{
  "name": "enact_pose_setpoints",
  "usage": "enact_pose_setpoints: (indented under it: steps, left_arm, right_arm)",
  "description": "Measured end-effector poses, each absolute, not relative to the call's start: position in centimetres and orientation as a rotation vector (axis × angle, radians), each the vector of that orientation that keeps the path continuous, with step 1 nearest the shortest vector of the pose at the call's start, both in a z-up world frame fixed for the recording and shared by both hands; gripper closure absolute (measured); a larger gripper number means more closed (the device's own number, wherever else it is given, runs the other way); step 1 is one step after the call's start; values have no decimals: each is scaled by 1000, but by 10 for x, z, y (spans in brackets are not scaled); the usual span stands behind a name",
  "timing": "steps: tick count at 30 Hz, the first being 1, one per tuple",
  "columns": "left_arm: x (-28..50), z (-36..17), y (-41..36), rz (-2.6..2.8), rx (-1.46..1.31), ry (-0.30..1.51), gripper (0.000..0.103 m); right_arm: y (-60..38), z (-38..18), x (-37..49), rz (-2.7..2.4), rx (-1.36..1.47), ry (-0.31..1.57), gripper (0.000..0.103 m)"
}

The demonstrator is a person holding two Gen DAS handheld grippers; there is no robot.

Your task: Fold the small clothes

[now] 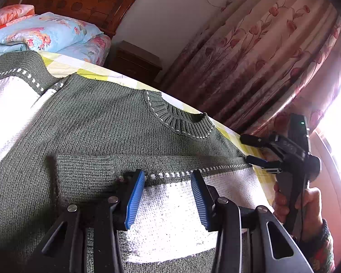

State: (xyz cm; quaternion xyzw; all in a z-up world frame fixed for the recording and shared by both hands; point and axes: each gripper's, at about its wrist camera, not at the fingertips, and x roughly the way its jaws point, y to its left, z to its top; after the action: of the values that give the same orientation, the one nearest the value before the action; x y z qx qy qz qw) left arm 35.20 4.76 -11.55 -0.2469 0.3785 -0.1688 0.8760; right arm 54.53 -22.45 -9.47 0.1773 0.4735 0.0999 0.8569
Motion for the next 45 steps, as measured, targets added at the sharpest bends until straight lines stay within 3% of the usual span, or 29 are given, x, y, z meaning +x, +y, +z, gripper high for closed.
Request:
enact_pose_setpoints:
  steps: [9,16,24,30,34,37,42,44,45]
  left_arm:
    - [353,-116,48,-356,-521,788,60]
    - [353,-117,49,-358,-524,787,60]
    - [353,-116,49,-361,-534,786,60]
    - [351,-113,50,-377,-516,814,60]
    - [307,-96,57,-378,-514,853,60]
    - [274,-103,48,-345,-327,939,62]
    - [206,-103,35,-282,58,880,61]
    - [184,-102,38,-256,122,891,58]
    - [178,-106,43,-225,130,937,42]
  right_arm:
    - [-217,-96,534,199,361,1014,0]
    - [-185,-74,420,302,164,979,0]
    - [-156,-127,327,296,-136,1011,0]
    - [-167,-125,318,257,-61,1066,0]
    - [-175,-117,287,286,-1,1050,0]
    - [-165,-124,280,265,-34,1057,0]
    - [-161,-126,270,268,-109,1057,0]
    - [-168,-126,264,280,-116,1060,0]
    - [-174,-128,263,279,-114,1058,0]
